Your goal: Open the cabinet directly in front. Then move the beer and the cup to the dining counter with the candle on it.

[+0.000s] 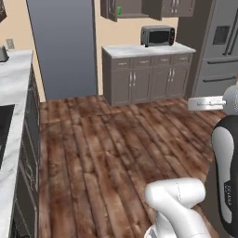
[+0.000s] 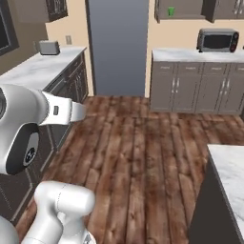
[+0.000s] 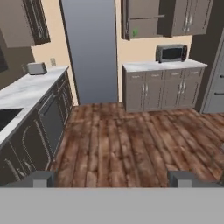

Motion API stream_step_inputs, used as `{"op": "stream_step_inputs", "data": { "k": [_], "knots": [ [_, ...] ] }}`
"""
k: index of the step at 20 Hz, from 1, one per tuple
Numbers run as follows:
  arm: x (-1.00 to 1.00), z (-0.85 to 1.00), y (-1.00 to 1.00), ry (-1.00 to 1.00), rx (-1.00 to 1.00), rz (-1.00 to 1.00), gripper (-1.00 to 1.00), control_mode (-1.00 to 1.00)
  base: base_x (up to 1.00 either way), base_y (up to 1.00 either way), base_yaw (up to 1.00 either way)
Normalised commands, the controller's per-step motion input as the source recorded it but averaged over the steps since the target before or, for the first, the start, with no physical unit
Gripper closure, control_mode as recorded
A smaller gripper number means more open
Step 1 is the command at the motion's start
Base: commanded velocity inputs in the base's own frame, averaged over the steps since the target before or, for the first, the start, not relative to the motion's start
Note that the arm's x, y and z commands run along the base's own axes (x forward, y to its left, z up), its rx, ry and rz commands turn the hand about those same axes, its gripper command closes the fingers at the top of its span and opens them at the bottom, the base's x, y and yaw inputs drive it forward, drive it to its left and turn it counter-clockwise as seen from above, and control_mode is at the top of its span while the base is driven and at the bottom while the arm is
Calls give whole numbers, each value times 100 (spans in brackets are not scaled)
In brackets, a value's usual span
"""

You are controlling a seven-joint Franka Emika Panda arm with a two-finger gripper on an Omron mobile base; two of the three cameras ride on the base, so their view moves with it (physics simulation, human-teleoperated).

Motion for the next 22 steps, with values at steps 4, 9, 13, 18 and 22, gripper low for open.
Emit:
{"op": "stream_step_inputs", "data": {
  "k": [4, 9, 13, 18, 22],
  "knots": [
    [0, 0, 0, 0, 0, 0, -100, 100, 100, -7, 0],
    [0, 0, 0, 0, 0, 0, -100, 100, 100, -1, 0],
    [0, 0, 0, 0, 0, 0, -100, 100, 100, 0, 0],
    [0, 0, 0, 0, 0, 0, -100, 100, 100, 0, 0],
    [0, 0, 0, 0, 0, 0, -100, 100, 100, -8, 0]
  ]
}}
